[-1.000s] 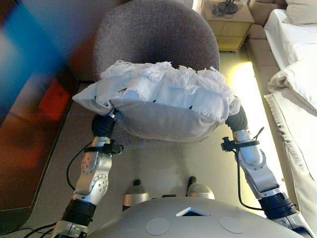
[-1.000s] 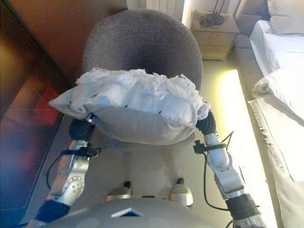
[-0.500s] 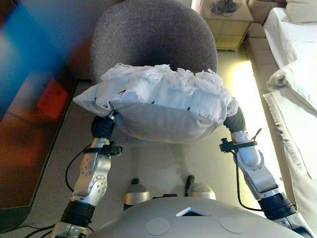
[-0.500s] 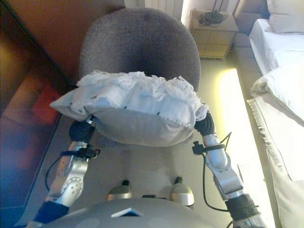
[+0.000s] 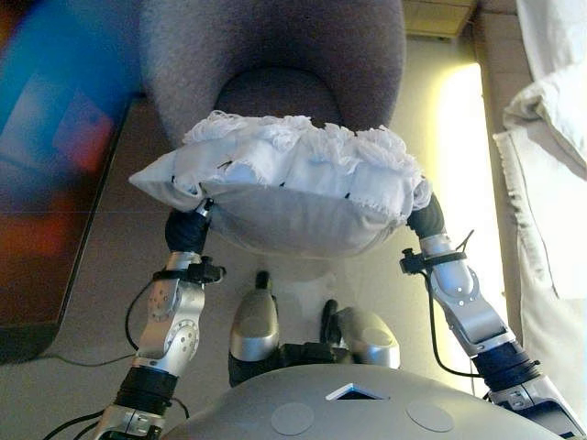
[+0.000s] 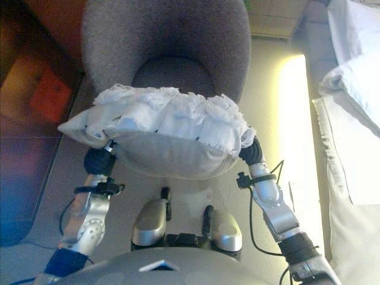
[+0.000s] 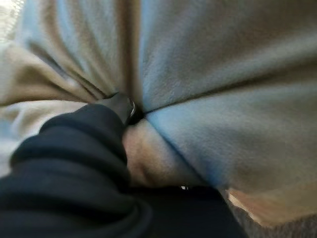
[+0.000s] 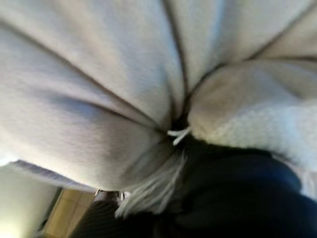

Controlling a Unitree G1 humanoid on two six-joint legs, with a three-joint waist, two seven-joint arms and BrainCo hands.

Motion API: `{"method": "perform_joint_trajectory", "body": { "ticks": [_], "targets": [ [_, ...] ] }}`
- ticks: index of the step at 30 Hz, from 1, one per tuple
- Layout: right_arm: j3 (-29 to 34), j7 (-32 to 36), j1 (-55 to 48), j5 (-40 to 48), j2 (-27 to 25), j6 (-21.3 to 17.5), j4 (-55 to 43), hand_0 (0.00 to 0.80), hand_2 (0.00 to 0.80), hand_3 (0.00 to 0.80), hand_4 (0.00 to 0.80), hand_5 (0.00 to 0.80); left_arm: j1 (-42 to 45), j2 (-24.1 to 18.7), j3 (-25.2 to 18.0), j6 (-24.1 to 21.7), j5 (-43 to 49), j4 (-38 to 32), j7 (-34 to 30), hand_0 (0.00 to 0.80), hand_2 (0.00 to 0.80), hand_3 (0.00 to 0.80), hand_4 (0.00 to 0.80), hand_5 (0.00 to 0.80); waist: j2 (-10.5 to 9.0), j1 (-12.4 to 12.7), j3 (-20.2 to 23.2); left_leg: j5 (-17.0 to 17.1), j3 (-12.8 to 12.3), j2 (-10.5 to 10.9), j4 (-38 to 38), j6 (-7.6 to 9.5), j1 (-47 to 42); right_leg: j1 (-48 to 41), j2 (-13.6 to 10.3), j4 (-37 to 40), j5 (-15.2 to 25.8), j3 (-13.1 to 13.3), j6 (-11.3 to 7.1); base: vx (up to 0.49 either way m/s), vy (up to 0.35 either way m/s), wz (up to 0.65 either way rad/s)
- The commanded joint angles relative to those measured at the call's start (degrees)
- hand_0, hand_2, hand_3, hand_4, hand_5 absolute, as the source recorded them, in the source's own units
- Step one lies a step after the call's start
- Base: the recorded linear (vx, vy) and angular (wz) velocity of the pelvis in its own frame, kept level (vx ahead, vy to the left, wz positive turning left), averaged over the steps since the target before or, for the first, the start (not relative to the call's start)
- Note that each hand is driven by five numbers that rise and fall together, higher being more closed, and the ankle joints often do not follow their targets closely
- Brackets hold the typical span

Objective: Pick up the cushion and take it to the sofa

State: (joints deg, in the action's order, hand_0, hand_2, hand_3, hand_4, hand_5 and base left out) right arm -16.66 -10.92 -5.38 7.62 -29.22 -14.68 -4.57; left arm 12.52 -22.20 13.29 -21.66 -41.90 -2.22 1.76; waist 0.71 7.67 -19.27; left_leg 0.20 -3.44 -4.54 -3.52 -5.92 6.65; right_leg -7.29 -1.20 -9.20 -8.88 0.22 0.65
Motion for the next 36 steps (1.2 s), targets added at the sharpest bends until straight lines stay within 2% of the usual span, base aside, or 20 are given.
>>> {"method": "perform_joint_trajectory", "body": {
  "ticks": [1,3,4,6,7,9,10,12,13,14,15,16,18,20,22,24,26,29,32,36],
  "targets": [
    [-2.1,1.7,0.5,0.8,0.3,-5.3,-9.4,0.800,0.800,0.800,0.800,0.800,-0.5,1.1,2.1,-7.2,1.8,-8.9,-3.0,0.800,0.800,0.800,0.800,0.800,1.07,1.5,6.4,18.3,0.9,-3.8,6.8,-2.04,6.8,-13.3,-0.3,2.9,-6.5,-3.2,-3.00,0.656,0.204,0.11],
    [-1.5,1.9,0.1,1.6,-0.1,-6.0,-9.4,0.800,0.800,0.800,0.800,0.800,-0.9,1.0,2.0,-7.9,1.9,-8.5,-3.8,0.800,0.800,0.800,0.800,0.800,1.14,1.9,6.4,19.3,-0.2,-5.7,6.8,-2.84,8.8,-14.7,-1.3,1.2,-9.6,-3.0,-3.42,0.575,0.214,-0.15],
    [-1.3,2.0,0.4,2.2,-0.5,-6.2,-9.2,0.800,0.800,0.800,0.800,0.800,-1.3,0.7,1.9,-8.0,2.1,-8.2,-4.0,0.800,0.800,0.800,0.800,0.800,0.76,1.7,6.7,16.6,-1.7,-5.9,6.7,-2.17,8.6,-14.7,-2.5,0.2,-9.7,-3.5,-4.17,0.508,0.241,-0.28],
    [-1.0,1.7,1.2,3.4,-0.2,-5.5,-8.9,0.800,0.800,0.800,0.800,0.800,-3.1,-0.5,2.0,-8.5,6.6,-7.7,-2.1,0.800,0.800,0.800,0.800,0.800,-0.20,1.3,7.9,13.8,-4.2,-5.2,6.1,-0.37,7.1,-14.7,-5.5,-3.0,-7.9,-4.5,-6.45,0.528,0.265,-0.53],
    [-0.6,1.5,1.3,4.4,-0.2,-5.3,-9.1,0.800,0.800,0.800,0.800,0.800,-3.9,-1.3,2.2,-8.2,7.1,-7.6,-2.2,0.800,0.800,0.800,0.800,0.800,-0.93,1.3,8.5,12.5,-4.3,-4.2,4.6,0.93,7.1,-15.0,-6.8,-5.2,-5.5,-4.3,-7.69,0.561,0.293,-0.95],
    [0.6,0.3,0.6,4.9,0.5,-4.7,-10.1,0.800,0.800,0.800,0.800,0.800,-4.6,-2.4,2.3,-6.8,5.8,-8.0,-4.8,0.800,0.800,0.800,0.800,0.800,-2.92,1.8,10.4,8.4,-4.6,-1.1,0.3,4.79,7.8,-14.5,-9.8,-11.4,3.3,-5.0,-10.76,0.504,0.284,-0.55],
    [0.7,-0.2,0.3,4.3,1.4,-4.8,-10.0,0.800,0.800,0.800,0.800,0.800,-4.4,-2.4,2.5,-6.8,6.0,-7.9,-5.6,0.800,0.800,0.800,0.800,0.800,-3.06,2.1,11.2,7.1,-4.1,-0.2,-0.6,5.86,7.7,-13.8,-10.9,-16.2,7.8,-4.7,-11.26,0.505,0.268,-0.04],
    [0.6,-1.7,-0.1,2.1,2.8,-4.6,-9.9,0.800,0.800,0.800,0.800,0.800,-4.2,-2.5,3.0,-5.5,5.3,-7.8,-5.2,0.800,0.800,0.800,0.800,0.800,-3.14,1.6,12.0,5.4,-4.2,1.3,-1.6,7.18,6.0,-11.0,-9.9,-21.9,13.1,-3.3,-11.79,0.576,0.248,-0.16],
    [-0.3,-3.2,0.3,1.4,3.4,-4.3,-9.9,0.800,0.800,0.800,0.800,0.800,-5.0,-2.5,3.4,-5.4,5.6,-6.9,-5.2,0.800,0.800,0.800,0.800,0.800,-3.05,0.9,12.3,4.4,-3.3,2.2,-1.4,7.66,4.5,-8.2,-7.7,-23.1,14.5,-1.9,-11.33,0.523,0.163,-0.13],
    [-0.8,-4.4,0.4,0.9,3.7,-4.2,-9.8,0.800,0.800,0.800,0.800,0.800,-5.6,-2.9,3.9,-5.2,5.4,-6.7,-5.3,0.800,0.800,0.800,0.800,0.800,-3.16,-0.1,12.4,4.0,-2.8,3.3,-1.1,7.95,3.5,-5.9,-5.3,-22.9,13.4,-1.1,-11.04,0.471,0.123,0.30],
    [-1.0,-5.2,0.3,0.4,4.0,-3.6,-10.2,0.800,0.800,0.800,0.800,0.800,-6.1,-3.2,3.8,-4.8,4.9,-6.8,-5.9,0.800,0.800,0.800,0.800,0.800,-3.24,-0.8,12.5,3.8,-2.7,4.1,-0.8,8.15,2.7,-3.8,-3.9,-21.5,12.8,-1.9,-10.78,0.437,0.089,0.54],
    [-0.8,-5.1,0.2,0.4,4.2,-3.5,-10.1,0.800,0.800,0.800,0.800,0.800,-6.4,-3.3,3.4,-4.4,4.6,-6.7,-6.4,0.800,0.800,0.800,0.800,0.800,-3.74,-1.5,12.3,3.5,-2.6,5.4,-0.6,8.31,1.6,-2.3,-4.5,-19.7,11.9,-4.1,-10.57,0.394,0.075,0.58],
    [0.0,-4.2,0.0,0.6,4.5,-3.5,-9.5,0.800,0.800,0.800,0.800,0.800,-6.7,-2.9,2.6,-3.7,4.5,-6.5,-6.6,0.800,0.800,0.800,0.800,0.800,-3.18,-2.9,11.7,2.5,-2.0,5.8,0.4,7.93,-1.9,2.4,-6.0,-15.2,10.7,-7.6,-9.74,0.378,0.022,0.21],
    [0.8,-4.4,-1.2,0.9,3.8,-5.0,-9.3,0.800,0.800,0.800,0.800,0.800,-6.7,-3.0,2.7,-3.5,4.5,-6.8,-7.1,0.800,0.800,0.800,0.800,0.800,-2.72,-5.3,10.7,1.0,0.7,6.2,1.8,7.56,-6.4,8.1,-5.4,-9.3,10.5,-8.8,-8.42,0.349,-0.067,0.26],
    [1.0,-4.6,-1.4,1.2,3.1,-6.4,-8.9,0.800,0.800,0.800,0.800,0.800,-6.6,-3.0,3.5,-4.4,4.7,-6.7,-7.1,0.800,0.800,0.800,0.800,0.800,-3.01,-7.1,9.8,-0.3,2.4,6.3,2.7,7.01,-8.8,10.4,-6.4,-3.3,12.0,-8.5,-8.27,0.299,-0.124,0.85],
    [0.7,-5.3,0.1,1.4,2.9,-6.1,-7.9,0.800,0.800,0.800,0.800,0.800,-6.6,-2.6,4.4,-4.9,4.3,-6.8,-6.8,0.800,0.800,0.800,0.800,0.800,-3.73,-9.0,9.4,-3.3,4.3,6.5,3.5,6.58,-11.8,13.7,-7.9,3.4,16.3,-5.8,-9.28,0.386,-0.159,0.60],
    [0.4,-5.7,1.0,1.3,3.1,-5.5,-7.3,0.800,0.800,0.800,0.800,0.800,-6.6,-2.4,4.5,-5.1,4.4,-6.9,-7.0,0.800,0.800,0.800,0.800,0.800,-3.76,-9.9,9.1,-5.4,5.5,6.1,3.5,6.53,-13.9,14.5,-8.2,5.3,18.1,-4.1,-9.62,0.349,-0.133,0.53],
    [0.4,-5.1,1.5,1.6,3.2,-4.2,-6.9,0.800,0.800,0.800,0.800,0.800,-6.2,-2.3,4.9,-5.2,4.4,-6.7,-7.0,0.800,0.800,0.800,0.800,0.800,-3.94,-10.5,10.0,-8.4,6.9,5.0,1.9,6.39,-15.6,13.9,-7.7,5.8,16.6,-2.2,-9.54,0.324,-0.144,0.58],
    [0.9,-3.8,0.8,2.7,2.2,-3.2,-6.8,0.800,0.800,0.800,0.800,0.800,-5.4,-1.2,4.6,-4.5,3.8,-5.5,-4.9,0.800,0.800,0.800,0.800,0.800,-4.52,-10.5,11.2,-7.8,7.0,4.3,1.5,5.39,-15.8,10.9,-7.5,9.5,16.9,-2.3,-8.99,0.232,-0.132,0.37],
    [-0.4,-3.4,1.7,1.9,0.9,-2.9,-6.1,0.800,0.800,0.800,0.800,0.800,-5.4,-0.6,4.7,-5.0,4.3,-4.2,-3.6,0.800,0.800,0.800,0.800,0.800,-3.66,-9.9,12.0,-7.8,6.1,2.6,2.5,4.13,-15.4,8.9,-6.6,13.2,16.3,-2.8,-8.37,0.142,-0.058,-0.05]
  ]
}}
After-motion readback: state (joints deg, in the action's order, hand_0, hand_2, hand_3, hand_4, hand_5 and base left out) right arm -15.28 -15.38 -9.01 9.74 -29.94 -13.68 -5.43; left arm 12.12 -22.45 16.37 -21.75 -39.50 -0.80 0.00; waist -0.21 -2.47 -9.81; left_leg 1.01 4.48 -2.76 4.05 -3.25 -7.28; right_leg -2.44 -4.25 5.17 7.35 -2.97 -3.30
